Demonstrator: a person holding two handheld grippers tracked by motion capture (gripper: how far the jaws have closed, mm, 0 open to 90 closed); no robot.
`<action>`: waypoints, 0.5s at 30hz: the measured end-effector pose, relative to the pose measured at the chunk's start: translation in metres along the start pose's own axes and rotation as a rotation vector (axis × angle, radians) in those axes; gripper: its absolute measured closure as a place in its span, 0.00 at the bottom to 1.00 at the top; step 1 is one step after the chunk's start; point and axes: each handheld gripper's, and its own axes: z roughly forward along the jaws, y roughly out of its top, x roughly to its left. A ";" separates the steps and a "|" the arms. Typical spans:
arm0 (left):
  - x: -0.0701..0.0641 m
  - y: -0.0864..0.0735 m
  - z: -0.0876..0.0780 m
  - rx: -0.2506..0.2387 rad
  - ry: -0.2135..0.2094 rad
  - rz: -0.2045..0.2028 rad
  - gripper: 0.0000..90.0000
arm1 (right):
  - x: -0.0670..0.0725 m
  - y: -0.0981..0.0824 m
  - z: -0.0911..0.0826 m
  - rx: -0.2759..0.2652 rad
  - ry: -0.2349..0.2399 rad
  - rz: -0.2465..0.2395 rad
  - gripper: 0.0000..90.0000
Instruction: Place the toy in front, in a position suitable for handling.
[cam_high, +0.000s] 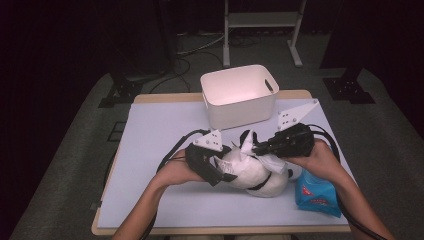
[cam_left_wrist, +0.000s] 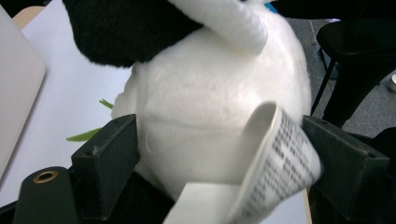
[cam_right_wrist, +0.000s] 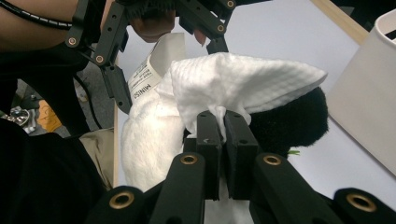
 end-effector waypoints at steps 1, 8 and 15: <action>0.000 0.000 0.000 0.004 0.003 -0.002 0.15 | 0.000 -0.001 -0.001 0.000 -0.002 -0.001 0.95; 0.002 -0.004 0.000 0.011 0.016 -0.011 0.14 | -0.004 -0.007 -0.009 -0.012 -0.014 0.018 0.95; 0.004 -0.007 -0.003 0.010 0.027 -0.015 0.14 | -0.005 -0.013 -0.015 -0.017 -0.020 0.033 0.95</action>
